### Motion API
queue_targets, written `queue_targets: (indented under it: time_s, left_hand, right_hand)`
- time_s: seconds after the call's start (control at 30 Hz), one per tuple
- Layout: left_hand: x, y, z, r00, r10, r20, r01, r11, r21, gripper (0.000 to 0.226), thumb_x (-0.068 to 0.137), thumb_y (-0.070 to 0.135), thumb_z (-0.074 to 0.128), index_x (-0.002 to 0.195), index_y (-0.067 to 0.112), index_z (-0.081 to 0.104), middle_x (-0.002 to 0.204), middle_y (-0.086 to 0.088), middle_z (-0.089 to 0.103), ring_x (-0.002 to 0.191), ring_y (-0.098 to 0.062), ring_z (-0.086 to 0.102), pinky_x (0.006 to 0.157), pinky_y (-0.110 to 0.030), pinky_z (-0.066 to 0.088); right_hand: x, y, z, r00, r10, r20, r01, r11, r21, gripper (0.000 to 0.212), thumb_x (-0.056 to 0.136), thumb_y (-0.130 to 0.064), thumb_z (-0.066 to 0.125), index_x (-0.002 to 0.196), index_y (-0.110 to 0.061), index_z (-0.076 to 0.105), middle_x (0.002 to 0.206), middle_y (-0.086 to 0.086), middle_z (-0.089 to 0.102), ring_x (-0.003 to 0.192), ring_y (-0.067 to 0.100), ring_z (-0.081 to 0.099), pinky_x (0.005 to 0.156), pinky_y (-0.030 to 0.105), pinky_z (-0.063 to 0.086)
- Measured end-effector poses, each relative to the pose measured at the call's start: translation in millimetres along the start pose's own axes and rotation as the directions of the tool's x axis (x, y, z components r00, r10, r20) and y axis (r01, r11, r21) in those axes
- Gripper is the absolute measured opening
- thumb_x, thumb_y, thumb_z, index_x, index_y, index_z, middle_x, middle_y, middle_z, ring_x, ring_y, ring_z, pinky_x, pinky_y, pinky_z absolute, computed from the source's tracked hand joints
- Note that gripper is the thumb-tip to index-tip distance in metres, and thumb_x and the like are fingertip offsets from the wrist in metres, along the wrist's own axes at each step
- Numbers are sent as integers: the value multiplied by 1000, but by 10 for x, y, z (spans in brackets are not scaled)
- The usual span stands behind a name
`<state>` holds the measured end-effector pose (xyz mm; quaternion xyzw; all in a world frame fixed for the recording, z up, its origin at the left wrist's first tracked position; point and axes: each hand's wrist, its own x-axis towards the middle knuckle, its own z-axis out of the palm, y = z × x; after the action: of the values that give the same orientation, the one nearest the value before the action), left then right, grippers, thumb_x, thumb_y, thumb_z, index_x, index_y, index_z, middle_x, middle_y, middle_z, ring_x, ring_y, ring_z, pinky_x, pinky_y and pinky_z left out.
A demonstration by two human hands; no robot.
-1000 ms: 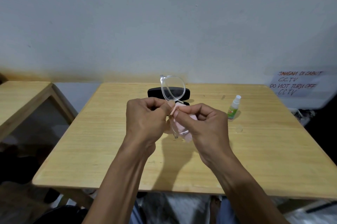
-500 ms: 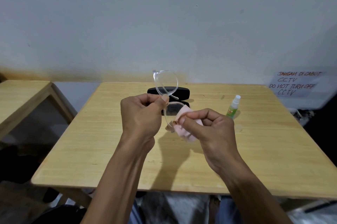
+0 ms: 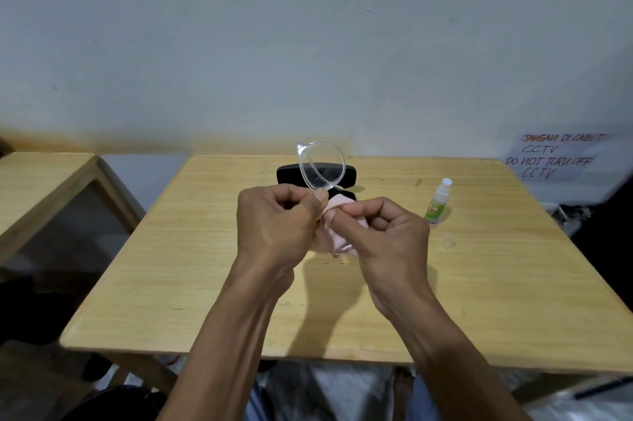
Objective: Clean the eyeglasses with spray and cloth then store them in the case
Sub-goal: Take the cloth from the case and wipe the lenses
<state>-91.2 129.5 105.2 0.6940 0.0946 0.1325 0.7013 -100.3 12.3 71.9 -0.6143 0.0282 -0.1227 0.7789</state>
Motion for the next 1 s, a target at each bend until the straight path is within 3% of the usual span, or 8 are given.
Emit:
queue_targets:
  time_s: [0.17,0.27,0.4,0.67,0.87,1.0]
  left_hand:
    - [66,7,-36,999,-10,-38,9,1000,-23,23,80,3,76,59,4,67,56,-6,60,32,-1,41,39,-11,34]
    - [94,-7,-33,998,-10,-55,9,1000,-9,23,79,5,78,59,5,67,54,-3,59,33,-1,41,40,-12,33]
    - [23,-11,29,1000,-14,-17,15,1000,19,26,81,3,76,57,5,66,52,-5,61,33,-2,46,37,-13,36]
    - [107,12,-77,1000,5,-30,-4,1000,26,24,81,4,76,59,5,66,58,-6,63,33,0,45,40,-10,35]
    - [45,-9,1,999,41,23,-42,997,62,21,81,5,77,61,5,70,55,-7,65,42,-6,53,42,-17,42]
    - [44,-3,12,1000,5,-4,-5,1000,5,21,81,1,74,62,-3,67,48,-6,59,30,-5,44,37,-14,36]
  right_hand:
    - [-37,9,-123,988,-140,60,143,988,-51,16,78,-3,83,86,-17,81,83,-1,81,82,17,78,75,28,62]
    - [-71,38,-150,978,-168,126,183,975,-122,20,79,-4,82,87,-22,82,82,-7,81,82,13,78,76,28,62]
    - [-40,67,-151,965,-199,170,226,962,-151,16,81,-2,81,92,-14,82,90,-3,82,90,13,77,81,28,61]
    - [-29,53,-226,960,-132,248,178,968,-175,18,77,-2,83,85,-19,82,81,-3,81,80,12,78,74,23,59]
    - [49,-9,-162,983,-126,134,139,985,-97,14,78,-2,82,86,-13,81,82,0,81,79,15,78,72,26,61]
    - [-2,50,-104,987,-101,125,116,985,-126,13,76,-4,85,81,-15,81,77,0,80,75,13,77,69,26,61]
